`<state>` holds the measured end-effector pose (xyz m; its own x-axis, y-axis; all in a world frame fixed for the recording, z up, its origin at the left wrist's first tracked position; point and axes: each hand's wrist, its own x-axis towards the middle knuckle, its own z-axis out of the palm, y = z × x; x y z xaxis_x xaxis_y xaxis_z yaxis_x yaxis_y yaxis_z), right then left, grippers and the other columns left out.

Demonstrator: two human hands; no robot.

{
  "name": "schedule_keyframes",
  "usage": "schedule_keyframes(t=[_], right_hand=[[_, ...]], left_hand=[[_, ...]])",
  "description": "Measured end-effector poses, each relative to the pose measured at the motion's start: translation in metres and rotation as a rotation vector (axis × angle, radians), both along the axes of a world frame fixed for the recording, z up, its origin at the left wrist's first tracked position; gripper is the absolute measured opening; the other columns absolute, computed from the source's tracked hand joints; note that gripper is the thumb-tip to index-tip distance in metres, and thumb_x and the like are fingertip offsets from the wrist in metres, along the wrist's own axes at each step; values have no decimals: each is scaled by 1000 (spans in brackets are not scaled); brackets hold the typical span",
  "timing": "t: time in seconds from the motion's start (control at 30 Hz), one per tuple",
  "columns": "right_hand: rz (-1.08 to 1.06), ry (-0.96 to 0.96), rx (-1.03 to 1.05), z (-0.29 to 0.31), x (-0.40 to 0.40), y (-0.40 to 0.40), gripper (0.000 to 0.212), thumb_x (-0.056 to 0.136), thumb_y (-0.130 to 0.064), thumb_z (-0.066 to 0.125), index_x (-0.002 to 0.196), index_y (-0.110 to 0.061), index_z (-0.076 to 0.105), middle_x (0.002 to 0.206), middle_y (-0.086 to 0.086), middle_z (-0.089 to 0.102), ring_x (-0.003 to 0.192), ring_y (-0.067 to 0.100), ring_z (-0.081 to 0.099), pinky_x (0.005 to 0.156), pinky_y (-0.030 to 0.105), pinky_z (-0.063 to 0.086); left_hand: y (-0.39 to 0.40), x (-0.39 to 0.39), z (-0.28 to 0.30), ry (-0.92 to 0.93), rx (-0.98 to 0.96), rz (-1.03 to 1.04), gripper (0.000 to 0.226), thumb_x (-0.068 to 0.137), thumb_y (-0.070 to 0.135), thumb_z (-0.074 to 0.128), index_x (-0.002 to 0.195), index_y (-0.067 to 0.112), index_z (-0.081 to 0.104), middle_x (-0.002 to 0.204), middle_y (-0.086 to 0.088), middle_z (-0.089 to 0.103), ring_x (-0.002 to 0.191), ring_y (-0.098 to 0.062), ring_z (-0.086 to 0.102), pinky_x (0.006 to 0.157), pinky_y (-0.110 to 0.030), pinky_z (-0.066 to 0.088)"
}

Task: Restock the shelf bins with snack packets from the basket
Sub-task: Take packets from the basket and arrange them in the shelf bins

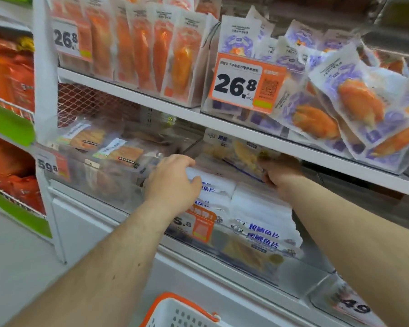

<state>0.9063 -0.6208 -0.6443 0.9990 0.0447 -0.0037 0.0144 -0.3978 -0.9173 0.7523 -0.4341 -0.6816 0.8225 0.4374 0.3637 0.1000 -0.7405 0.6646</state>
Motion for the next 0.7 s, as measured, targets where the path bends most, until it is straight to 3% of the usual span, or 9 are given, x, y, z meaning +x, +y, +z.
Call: schedule_keyframes(t=[0.1,0.23,0.4,0.5,0.57,0.63,0.7], right_hand=[[30,-94,-103,-6,19,12,38,94,-24,63,65,-20,38,59,7,39,57,19,37,59,35,30],[99,-161,-151,-15,36,23,31,95,-27,64,71,-21,45,61,2,41,55,17,39,59,32,34],[162,-185,-118,-19,48,35,20,95,-30,65,79,-27,53,68,-5,49,60,10,44,56,25,34],[185,-202,-135,-21,53,45,14,93,-35,67,95,-24,59,93,0,62,77,13,58,82,30,48],[176,-236,-118,-23,55,50,26,89,-39,71,108,-28,58,110,0,65,98,18,60,98,33,48],[152,-253,-129,-23,55,54,38,85,-43,74,116,-25,60,119,1,66,107,22,61,101,38,49],[147,-239,-178,-22,55,54,44,85,-46,73,119,-20,62,116,6,68,101,27,64,96,40,52]], left_hand=[[1,7,1,-4,-11,9,37,91,25,58,128,23,58,135,8,53,126,-15,44,102,-36,42],[-2,14,2,-12,-44,76,35,91,23,56,126,23,60,132,6,56,124,-16,47,94,-31,42],[-5,19,0,25,-35,130,33,91,26,56,124,25,62,142,3,52,142,-11,33,100,-32,40],[-4,17,-1,41,-45,130,35,91,27,56,125,27,61,150,0,46,145,-9,28,104,-31,38],[-5,16,-1,40,-50,123,35,91,26,56,125,26,61,151,0,44,145,-8,27,106,-31,37],[-6,14,0,37,-43,113,35,92,25,56,126,24,61,150,0,44,146,-8,25,106,-31,37],[-7,12,1,42,-29,106,34,93,24,56,127,23,60,150,0,44,146,-8,24,106,-30,36]])
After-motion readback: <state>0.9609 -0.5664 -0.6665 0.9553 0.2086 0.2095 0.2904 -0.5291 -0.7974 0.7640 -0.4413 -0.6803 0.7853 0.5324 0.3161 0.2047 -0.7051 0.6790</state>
